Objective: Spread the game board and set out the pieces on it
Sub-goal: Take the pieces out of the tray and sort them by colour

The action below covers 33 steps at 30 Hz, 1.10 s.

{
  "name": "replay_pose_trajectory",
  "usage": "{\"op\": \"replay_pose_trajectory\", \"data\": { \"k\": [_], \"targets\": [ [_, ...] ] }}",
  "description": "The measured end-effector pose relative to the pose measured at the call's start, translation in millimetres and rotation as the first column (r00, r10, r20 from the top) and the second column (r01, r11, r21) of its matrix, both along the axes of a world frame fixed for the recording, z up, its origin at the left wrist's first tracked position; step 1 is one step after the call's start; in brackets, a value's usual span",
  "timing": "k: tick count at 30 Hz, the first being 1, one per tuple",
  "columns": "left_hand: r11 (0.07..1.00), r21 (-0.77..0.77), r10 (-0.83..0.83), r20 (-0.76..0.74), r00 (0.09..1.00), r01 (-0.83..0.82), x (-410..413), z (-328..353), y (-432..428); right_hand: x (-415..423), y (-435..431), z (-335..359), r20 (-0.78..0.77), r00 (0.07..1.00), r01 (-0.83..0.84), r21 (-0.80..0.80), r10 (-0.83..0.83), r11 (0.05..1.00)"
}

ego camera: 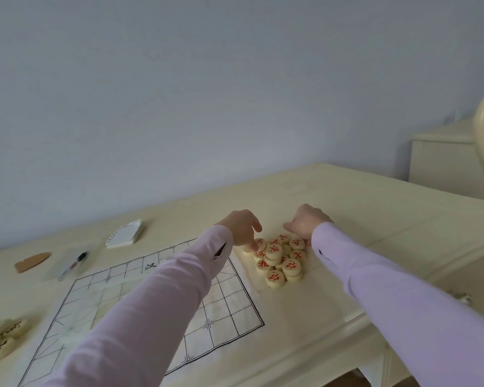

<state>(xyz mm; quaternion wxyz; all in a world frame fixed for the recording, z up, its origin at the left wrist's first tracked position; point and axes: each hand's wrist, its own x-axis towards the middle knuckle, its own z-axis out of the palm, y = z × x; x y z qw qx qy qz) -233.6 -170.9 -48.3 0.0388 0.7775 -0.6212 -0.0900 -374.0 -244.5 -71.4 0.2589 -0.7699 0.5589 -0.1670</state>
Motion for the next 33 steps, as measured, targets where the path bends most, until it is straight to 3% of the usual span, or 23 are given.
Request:
{"op": "replay_pose_trajectory", "data": {
  "k": [4, 7, 11, 15, 20, 24, 29, 33],
  "targets": [
    [0.998, -0.056, -0.01, 0.015, 1.0, 0.011, 8.1, 16.1, 16.6, 9.4, 16.3, 12.1, 0.127, 0.992, 0.007, -0.088, 0.005, 0.996],
    [0.99, -0.137, 0.028, 0.015, 1.0, -0.025, 25.6, 35.2, 44.9, 28.7, 40.6, 25.2, 0.272, 0.957, -0.046, -0.201, 0.101, 0.979],
    [0.978, -0.149, 0.148, 0.006, 0.989, -0.145, 62.7, 47.3, 98.2, 66.3, 86.6, 31.8, 0.352, 0.876, -0.291, -0.161, 0.33, 0.943],
    [0.948, -0.087, 0.309, 0.035, 0.95, -0.305, 106.2, 37.8, 156.4, 101.9, 127.3, 26.4, 0.148, 0.857, -0.494, -0.032, 0.493, 0.869],
    [0.871, -0.053, 0.491, 0.079, 0.868, -0.488, 135.0, 17.9, 216.2, 117.8, 153.4, 19.4, -0.15, 0.886, -0.449, -0.032, 0.439, 0.893],
    [0.838, -0.032, 0.538, -0.112, 0.835, -0.544, 136.1, -0.9, 233.2, 127.8, 164.8, 12.1, -0.243, 0.885, -0.41, -0.006, 0.397, 0.912],
    [0.837, -0.14, 0.504, -0.18, 0.845, -0.529, 147.5, -15.9, 234.8, 135.3, 169.0, 13.8, -0.28, 0.92, -0.31, -0.09, 0.274, 0.947],
    [0.812, -0.186, 0.426, -0.46, 0.779, -0.554, 158.6, -1.4, 251.2, 139.0, 171.3, 29.0, -0.212, 0.961, -0.229, -0.261, 0.175, 0.938]
  ]
}}
